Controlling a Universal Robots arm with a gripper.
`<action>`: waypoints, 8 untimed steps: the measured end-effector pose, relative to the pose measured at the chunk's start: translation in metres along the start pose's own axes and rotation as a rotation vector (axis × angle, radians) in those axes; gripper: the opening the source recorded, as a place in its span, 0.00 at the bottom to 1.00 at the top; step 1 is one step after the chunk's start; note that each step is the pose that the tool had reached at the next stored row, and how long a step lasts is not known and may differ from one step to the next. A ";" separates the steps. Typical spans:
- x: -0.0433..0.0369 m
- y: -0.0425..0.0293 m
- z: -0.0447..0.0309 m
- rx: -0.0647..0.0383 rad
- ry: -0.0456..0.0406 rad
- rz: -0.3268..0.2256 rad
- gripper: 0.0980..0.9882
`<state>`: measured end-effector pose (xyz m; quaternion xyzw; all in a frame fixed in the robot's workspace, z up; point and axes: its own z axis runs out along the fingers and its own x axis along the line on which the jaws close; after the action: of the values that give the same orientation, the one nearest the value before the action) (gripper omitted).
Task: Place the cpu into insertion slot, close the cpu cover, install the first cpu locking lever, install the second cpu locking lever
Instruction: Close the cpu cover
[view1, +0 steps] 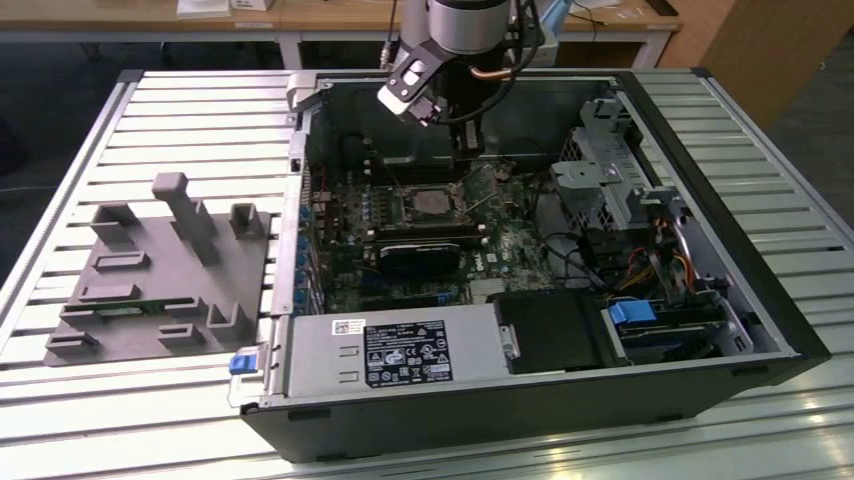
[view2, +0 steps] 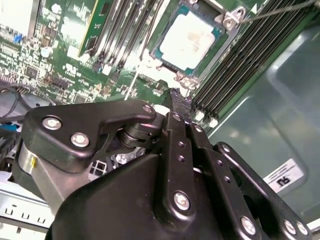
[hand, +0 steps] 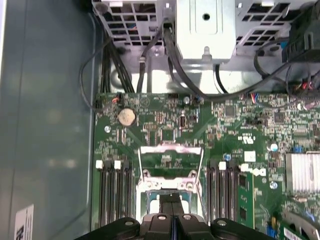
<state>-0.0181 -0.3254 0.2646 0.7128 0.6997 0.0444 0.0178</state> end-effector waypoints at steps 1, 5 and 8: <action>0.0000 0.0021 0.0002 0.000 0.0000 0.000 0.01; 0.0002 0.0110 0.0010 0.000 -0.0001 0.002 0.01; 0.0003 0.0178 0.0016 0.001 -0.0001 0.002 0.01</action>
<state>-0.0002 -0.3254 0.2646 0.7136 0.6989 0.0441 0.0175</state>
